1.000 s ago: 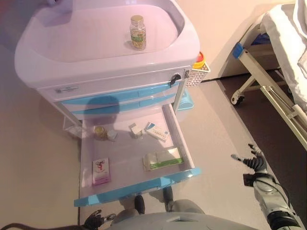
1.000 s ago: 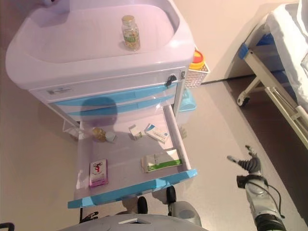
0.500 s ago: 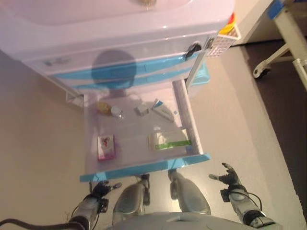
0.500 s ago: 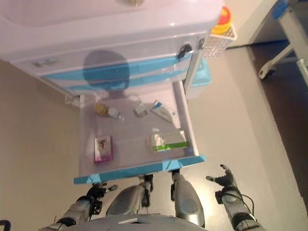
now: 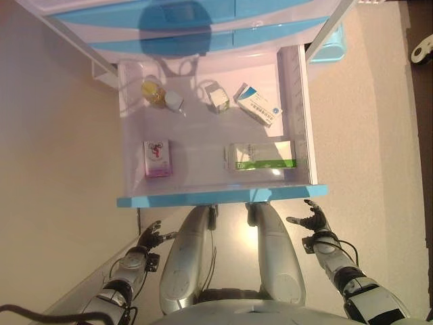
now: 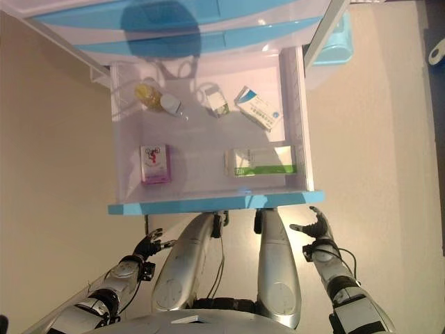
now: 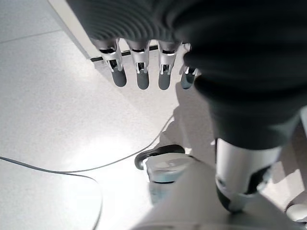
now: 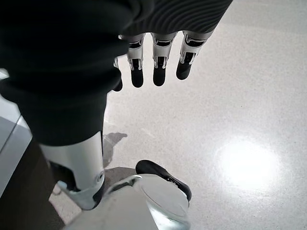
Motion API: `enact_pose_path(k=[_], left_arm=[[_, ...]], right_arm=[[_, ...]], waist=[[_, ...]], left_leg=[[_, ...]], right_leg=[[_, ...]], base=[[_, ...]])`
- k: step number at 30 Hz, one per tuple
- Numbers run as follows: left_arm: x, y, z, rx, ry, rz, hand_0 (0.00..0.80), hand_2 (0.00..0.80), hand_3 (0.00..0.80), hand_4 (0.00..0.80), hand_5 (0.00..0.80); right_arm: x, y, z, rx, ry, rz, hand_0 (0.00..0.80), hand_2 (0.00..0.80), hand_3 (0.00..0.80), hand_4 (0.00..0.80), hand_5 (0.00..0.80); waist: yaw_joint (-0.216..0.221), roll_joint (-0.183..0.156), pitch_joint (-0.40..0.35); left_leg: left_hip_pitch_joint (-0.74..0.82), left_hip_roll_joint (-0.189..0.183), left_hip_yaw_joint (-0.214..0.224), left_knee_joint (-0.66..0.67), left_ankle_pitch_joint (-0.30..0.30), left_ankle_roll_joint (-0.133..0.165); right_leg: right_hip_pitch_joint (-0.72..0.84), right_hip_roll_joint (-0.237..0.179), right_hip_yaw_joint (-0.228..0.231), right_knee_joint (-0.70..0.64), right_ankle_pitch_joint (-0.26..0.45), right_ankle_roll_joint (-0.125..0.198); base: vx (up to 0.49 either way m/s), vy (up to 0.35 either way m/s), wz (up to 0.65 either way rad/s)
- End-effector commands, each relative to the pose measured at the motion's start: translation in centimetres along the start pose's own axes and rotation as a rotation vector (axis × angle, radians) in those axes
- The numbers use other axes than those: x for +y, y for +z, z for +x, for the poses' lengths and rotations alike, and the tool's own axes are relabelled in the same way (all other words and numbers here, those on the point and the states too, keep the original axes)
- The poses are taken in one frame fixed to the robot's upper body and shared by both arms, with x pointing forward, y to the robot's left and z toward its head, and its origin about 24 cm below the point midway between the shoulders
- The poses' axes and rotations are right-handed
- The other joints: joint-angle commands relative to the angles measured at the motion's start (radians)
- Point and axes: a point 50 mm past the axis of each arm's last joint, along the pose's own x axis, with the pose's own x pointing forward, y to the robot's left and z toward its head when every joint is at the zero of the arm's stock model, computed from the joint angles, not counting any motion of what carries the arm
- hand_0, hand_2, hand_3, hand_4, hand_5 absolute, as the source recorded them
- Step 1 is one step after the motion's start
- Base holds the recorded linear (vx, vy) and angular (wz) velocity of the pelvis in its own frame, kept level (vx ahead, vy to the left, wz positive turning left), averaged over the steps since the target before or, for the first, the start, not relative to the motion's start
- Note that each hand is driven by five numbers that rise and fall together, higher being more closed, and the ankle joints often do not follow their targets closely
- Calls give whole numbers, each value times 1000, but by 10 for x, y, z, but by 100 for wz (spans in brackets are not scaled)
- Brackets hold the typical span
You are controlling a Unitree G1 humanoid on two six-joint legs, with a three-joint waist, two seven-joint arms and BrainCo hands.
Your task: Open the drawer and pick up the medicine
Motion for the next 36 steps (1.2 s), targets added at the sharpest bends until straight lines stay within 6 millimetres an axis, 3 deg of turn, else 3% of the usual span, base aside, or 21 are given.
enact_pose_path(k=[1, 2, 8, 14, 20, 21, 26, 31, 36], left_arm=[[-4, -11, -6, 1, -41, 145, 0, 0, 0, 0, 0], [-5, -8, -6, -11, -53, 183, 0, 0, 0, 0, 0], [-7, 22, 2, -126, -53, 349, 0, 0, 0, 0, 0], [2, 67, 10, -237, 9, 568, 0, 0, 0, 0, 0], [40, 139, 8, -329, 91, 663, 0, 0, 0, 0, 0], [45, 148, 7, -340, 100, 669, 0, 0, 0, 0, 0], [73, 210, -13, -427, 174, 725, 0, 0, 0, 0, 0], [93, 249, -30, -478, 260, 727, 0, 0, 0, 0, 0], [123, 276, -41, -480, 335, 604, 0, 0, 0, 0, 0]], right_arm=[[-4, -6, -6, -17, -2, -10, 0, 0, 0, 0, 0], [-5, -6, -5, -16, 3, -14, 0, 0, 0, 0, 0], [-8, -7, -4, -12, 33, -36, 0, 0, 0, 0, 0], [-12, -13, -6, 7, 80, -101, 0, 0, 0, 0, 0], [-22, -19, -7, 19, 122, -178, 0, 0, 0, 0, 0], [-22, -18, -7, 17, 124, -183, 0, 0, 0, 0, 0], [-25, -26, -9, 41, 145, -203, 0, 0, 0, 0, 0], [-25, -34, -13, 63, 144, -190, 0, 0, 0, 0, 0], [-25, -40, -17, 70, 144, -191, 0, 0, 0, 0, 0]], waist=[[-1, 14, -27], [-5, 12, -22], [-29, 4, -20], [-69, -3, -22], [-115, 5, -15], [-118, 3, -17], [-144, 15, -15], [-161, 14, -16], [-188, 4, -16]], left_leg=[[-9, -42, 10, -66, 41, 37], [-4, -42, 9, -47, 11, 34], [-17, -30, 27, -23, -1, 34], [-7, -17, 49, -13, -10, 31], [13, -2, 87, -19, -15, 28], [3, 1, 99, -31, 12, 32], [8, 4, 127, -22, -5, 35], [18, 2, 138, -10, -23, 43], [23, 6, 155, -3, -33, 50]], right_leg=[[-6, 55, -49, 110, -63, -38], [-4, 58, -40, 133, -92, -32], [-22, 72, -21, 145, -88, -32], [-21, 85, 11, 136, -76, -28], [-8, 86, 45, 92, -50, -19], [-16, 85, 45, 71, -18, -24], [-11, 81, 64, 52, -12, -21], [-8, 80, 81, 46, -5, -15], [-15, 91, 110, 42, 8, -9]], base=[[72, 19, 2], [86, 30, 1], [57, 35, -4], [74, 61, -21], [30, 68, -23], [-44, 34, -23], [5, 36, -12], [43, 21, -10], [53, 35, -15]])
